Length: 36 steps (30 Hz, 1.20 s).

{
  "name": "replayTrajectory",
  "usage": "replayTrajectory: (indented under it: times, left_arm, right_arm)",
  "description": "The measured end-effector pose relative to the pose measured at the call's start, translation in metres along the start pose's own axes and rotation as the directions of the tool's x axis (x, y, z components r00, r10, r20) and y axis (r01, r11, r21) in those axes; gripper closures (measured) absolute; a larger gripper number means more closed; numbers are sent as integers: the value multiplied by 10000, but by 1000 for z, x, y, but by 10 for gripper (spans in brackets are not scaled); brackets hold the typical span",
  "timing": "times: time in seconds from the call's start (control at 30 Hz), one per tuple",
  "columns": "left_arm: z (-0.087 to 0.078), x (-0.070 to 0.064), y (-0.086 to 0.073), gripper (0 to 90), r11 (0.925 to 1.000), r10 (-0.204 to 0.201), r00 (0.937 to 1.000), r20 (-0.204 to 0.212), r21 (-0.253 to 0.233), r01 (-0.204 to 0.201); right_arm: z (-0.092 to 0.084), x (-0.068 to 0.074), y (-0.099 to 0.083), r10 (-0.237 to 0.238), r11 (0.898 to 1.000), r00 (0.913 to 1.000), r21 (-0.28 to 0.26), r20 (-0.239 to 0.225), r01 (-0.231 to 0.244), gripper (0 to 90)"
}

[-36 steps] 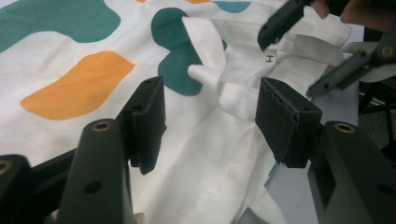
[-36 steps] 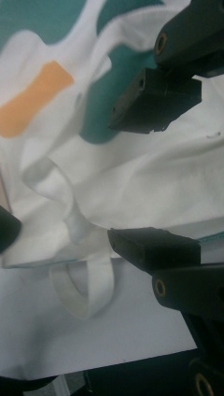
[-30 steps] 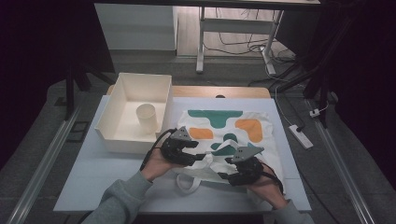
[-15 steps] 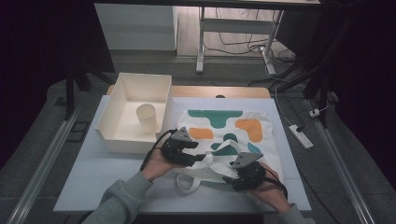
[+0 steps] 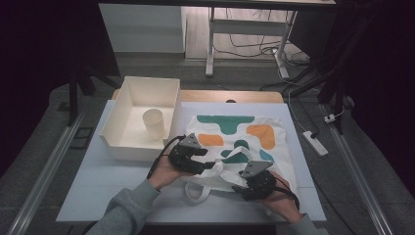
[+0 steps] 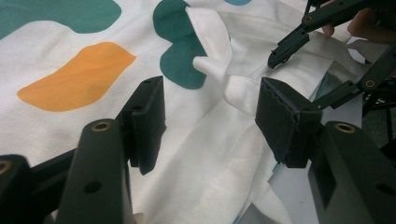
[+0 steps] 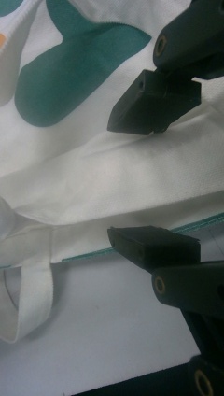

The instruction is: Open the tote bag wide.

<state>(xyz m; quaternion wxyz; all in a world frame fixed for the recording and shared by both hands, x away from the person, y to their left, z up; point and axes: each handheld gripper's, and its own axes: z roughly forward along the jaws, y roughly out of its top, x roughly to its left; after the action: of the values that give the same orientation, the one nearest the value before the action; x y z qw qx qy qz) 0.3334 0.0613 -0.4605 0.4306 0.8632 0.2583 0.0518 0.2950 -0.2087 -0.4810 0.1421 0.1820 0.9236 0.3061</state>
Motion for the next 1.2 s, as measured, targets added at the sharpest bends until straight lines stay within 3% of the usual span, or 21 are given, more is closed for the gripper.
replayTrajectory:
  times: [0.47, 0.7, 0.87, 0.97, 1.2]
  left_arm:
    - [1, -1, 0, 424, 10000, 26, 10000, 7, 29, -26]
    - [0, 0, 0, 424, 10000, -2, 10000, -6, 11, 2]
    - [0, -1, 0, 424, 10000, 13, 10000, -12, -15, -13]
    - [0, -1, 0, 424, 10000, 19, 10000, -19, -19, -19]
    - [-4, 0, 0, 429, 9996, 49, 9999, -87, -274, -51]
  right_arm:
    - [-1, -1, -1, -558, 9984, 9943, 1, 908, 560, 605]
    - [-4, -7, -3, -262, 9995, 9921, -148, 1231, 283, 746]
    - [-3, -10, -6, -121, 9999, 9924, -103, 1224, 135, 849]
    - [-5, -11, -5, 96, 9997, 9949, -212, 1004, -75, 858]
    - [-24, -3, 8, -96, 9967, 9973, -791, 728, 154, 864]
